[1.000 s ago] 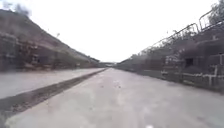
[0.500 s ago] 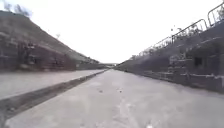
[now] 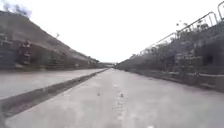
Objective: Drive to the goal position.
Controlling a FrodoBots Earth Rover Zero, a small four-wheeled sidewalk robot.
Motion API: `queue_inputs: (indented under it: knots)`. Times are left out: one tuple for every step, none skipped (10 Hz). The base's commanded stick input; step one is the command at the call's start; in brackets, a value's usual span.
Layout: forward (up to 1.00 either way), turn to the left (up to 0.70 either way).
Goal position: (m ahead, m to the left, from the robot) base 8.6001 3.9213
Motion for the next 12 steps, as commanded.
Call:
queue_inputs:
  knots:
    - [0.7,0.0]
    - [0.7,0.0]
    - [0.7,0.0]
    - [0.7,0.0]
    - [0.7,0.0]
    - [0.7,0.0]
    - [0.7,0.0]
    - [0.7,0.0]
    - [0.7,0.0]
    - [0.7,0.0]
    - [0.7,0.0]
    - [0.7,0.0]
